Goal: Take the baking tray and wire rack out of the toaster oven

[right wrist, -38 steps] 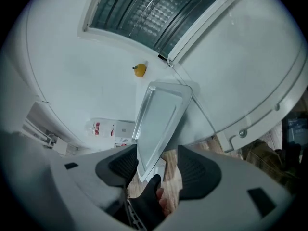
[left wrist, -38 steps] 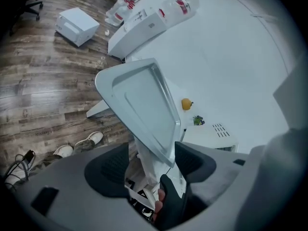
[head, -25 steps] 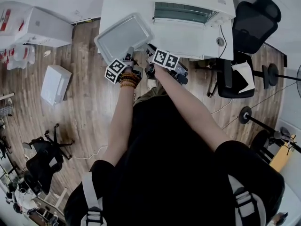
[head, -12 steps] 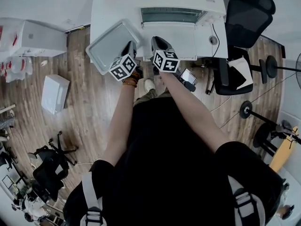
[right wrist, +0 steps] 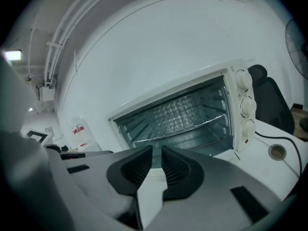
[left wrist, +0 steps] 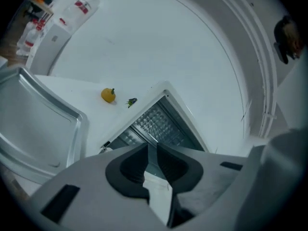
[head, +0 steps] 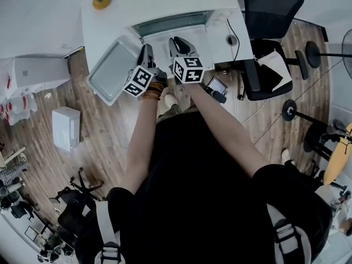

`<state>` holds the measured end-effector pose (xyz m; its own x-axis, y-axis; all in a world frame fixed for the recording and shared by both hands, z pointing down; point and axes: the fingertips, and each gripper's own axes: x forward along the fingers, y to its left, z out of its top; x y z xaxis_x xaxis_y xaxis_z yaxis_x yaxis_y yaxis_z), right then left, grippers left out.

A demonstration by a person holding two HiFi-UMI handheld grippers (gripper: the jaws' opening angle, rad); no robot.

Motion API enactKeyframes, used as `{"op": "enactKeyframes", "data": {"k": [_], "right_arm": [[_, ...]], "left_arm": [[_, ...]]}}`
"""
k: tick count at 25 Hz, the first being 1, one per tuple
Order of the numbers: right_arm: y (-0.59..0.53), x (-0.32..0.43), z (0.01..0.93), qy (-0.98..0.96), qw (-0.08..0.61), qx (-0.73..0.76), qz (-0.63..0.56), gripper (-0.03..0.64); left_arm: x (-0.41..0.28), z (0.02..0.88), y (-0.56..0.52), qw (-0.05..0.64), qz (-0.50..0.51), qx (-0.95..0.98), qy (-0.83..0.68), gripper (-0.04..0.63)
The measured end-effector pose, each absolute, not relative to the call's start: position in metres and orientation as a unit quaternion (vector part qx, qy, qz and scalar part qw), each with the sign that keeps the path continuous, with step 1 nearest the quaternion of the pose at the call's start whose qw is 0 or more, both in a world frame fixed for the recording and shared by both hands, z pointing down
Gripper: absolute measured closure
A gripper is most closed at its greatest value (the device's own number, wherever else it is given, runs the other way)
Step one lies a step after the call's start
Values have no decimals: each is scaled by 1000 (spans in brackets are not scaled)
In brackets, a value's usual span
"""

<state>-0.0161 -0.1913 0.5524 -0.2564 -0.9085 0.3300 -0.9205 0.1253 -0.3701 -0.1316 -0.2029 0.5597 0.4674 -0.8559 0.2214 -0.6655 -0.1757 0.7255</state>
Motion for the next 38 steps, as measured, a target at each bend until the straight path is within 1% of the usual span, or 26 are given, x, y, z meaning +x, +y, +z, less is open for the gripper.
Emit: {"op": "enactKeyframes", "data": {"k": [4,5,6,8,11,17,25,30,34,38], "right_arm": [[-202,6,555,-736,-32,608,297,557],[-205,11,555,-732,-45,606,308,545],[-208,16,555,-727,-60,605,320,527],[-214,25,554,-717,-85,602,340,526],[-221,38,555,-706,-107,600,361,525],[-237,60,565,-690,-117,604,381,512],[-267,85,572,-673,-135,606,402,512],[-282,97,579,-661,-134,610,417,512],[-283,101,582,-663,-127,608,418,531],[-281,100,581,-657,-140,598,438,531]], "left_arm": [[-117,563,-216,426,-149,742,-495,554],[-113,562,-218,431,-157,740,-491,552],[-110,561,-220,436,-165,738,-488,544],[-105,561,-226,448,-182,729,-485,501],[-102,562,-234,462,-200,713,-488,492],[-89,566,-250,469,-199,704,-495,492],[-76,569,-277,472,-191,699,-503,492],[-70,574,-293,483,-193,686,-509,492],[-67,581,-306,498,-208,665,-517,492],[-66,588,-314,505,-213,653,-522,492]]}}
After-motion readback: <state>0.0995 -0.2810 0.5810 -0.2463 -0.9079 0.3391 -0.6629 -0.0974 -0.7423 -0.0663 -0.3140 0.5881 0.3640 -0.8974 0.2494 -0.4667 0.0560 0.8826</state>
